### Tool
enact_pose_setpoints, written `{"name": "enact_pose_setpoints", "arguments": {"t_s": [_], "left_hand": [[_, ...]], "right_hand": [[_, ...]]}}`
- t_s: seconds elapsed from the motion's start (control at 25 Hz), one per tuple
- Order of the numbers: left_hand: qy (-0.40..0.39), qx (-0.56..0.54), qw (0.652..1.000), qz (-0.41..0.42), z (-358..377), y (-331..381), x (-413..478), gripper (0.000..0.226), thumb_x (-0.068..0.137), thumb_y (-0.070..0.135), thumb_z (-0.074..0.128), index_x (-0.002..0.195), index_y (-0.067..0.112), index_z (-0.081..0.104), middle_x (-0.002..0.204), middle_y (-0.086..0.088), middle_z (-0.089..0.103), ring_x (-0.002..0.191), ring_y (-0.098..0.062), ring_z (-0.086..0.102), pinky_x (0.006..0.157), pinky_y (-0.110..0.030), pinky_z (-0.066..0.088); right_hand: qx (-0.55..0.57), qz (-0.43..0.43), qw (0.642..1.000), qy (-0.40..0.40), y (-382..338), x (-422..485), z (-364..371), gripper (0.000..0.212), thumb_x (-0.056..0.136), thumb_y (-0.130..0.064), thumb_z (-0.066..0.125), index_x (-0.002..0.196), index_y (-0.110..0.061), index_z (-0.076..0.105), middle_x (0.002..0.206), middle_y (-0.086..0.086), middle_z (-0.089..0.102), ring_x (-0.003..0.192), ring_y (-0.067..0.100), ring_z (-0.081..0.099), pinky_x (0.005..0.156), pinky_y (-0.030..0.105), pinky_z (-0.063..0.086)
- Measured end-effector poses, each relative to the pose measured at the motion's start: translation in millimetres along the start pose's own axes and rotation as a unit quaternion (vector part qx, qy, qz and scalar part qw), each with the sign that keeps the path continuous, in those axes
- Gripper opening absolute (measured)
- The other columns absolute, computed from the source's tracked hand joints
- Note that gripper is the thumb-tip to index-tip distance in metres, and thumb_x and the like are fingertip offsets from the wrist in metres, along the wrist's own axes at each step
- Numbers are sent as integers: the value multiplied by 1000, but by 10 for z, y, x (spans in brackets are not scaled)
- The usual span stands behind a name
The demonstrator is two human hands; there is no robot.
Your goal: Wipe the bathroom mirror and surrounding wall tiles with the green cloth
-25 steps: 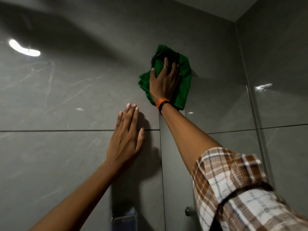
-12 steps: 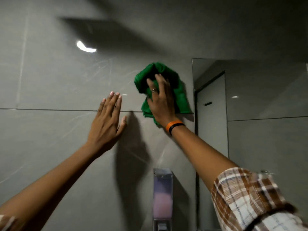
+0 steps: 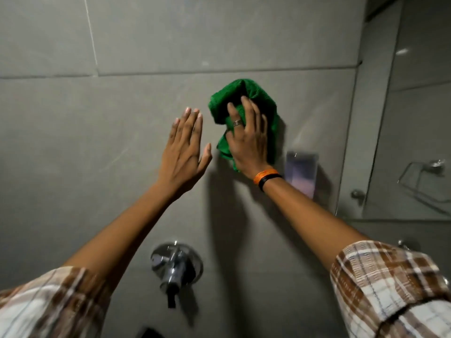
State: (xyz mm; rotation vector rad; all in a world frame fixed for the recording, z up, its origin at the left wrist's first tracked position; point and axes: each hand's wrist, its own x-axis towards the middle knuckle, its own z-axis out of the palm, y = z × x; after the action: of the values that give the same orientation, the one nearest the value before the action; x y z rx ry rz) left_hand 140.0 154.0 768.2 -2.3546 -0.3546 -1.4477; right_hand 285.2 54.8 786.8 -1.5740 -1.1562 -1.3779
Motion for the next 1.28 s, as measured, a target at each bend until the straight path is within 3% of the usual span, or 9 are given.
{"name": "enact_pose_setpoints", "arguments": {"t_s": [0.12,0.36,0.64,0.88,1.04,1.2,1.28], "left_hand": [[-69,-44,996,-42,228,140,-899,65,103,35,34,154,-5,23,164,-23,24,155,-34,16,127,-48,13],[-250,-137,949,-132,668,534,-2949,65,102,31,36,156,-2,20,166,-21,20,156,-31,12,128,-45,8],[-408,-189,868,-213,1076,1264,-5199,63,98,20,43,153,-7,27,163,-24,26,154,-35,18,127,-47,13],[-499,-211,783,-305,1310,2048,-7221,60,98,21,36,153,-2,31,162,-21,29,151,-33,26,125,-45,17],[-552,-191,743,-327,1528,2295,-8125,63,99,21,46,156,2,24,165,-17,23,154,-30,20,126,-38,7],[-592,-143,735,-298,1659,2369,-8531,66,101,31,36,158,5,16,168,-12,12,156,-25,9,128,-40,5],[-610,-141,724,-290,1639,2368,-8483,67,101,35,26,159,6,9,168,-11,4,156,-24,3,128,-39,0]], "right_hand": [[-4,36,999,-30,-159,-812,97,55,81,-9,62,135,-11,58,138,21,57,120,42,58,94,52,49],[3,128,966,-226,-470,-2995,73,53,89,-7,55,141,-14,50,135,18,57,118,38,56,98,52,47],[25,224,844,-487,-896,-5650,-88,55,90,-7,57,144,-13,47,139,21,53,120,41,52,101,52,42],[21,206,768,-606,-1120,-7580,81,59,76,-11,76,133,-13,60,121,22,64,99,44,63,79,49,52],[15,175,724,-667,-1165,-8555,240,63,94,-46,57,150,-23,39,149,19,46,131,41,46,101,60,40],[-4,128,725,-677,-1171,-9038,227,71,95,-53,43,156,-24,21,163,9,26,146,33,30,107,66,33],[10,137,706,-695,-1152,-8960,217,73,94,-54,43,156,-24,20,164,9,23,149,33,26,108,67,31]]}}
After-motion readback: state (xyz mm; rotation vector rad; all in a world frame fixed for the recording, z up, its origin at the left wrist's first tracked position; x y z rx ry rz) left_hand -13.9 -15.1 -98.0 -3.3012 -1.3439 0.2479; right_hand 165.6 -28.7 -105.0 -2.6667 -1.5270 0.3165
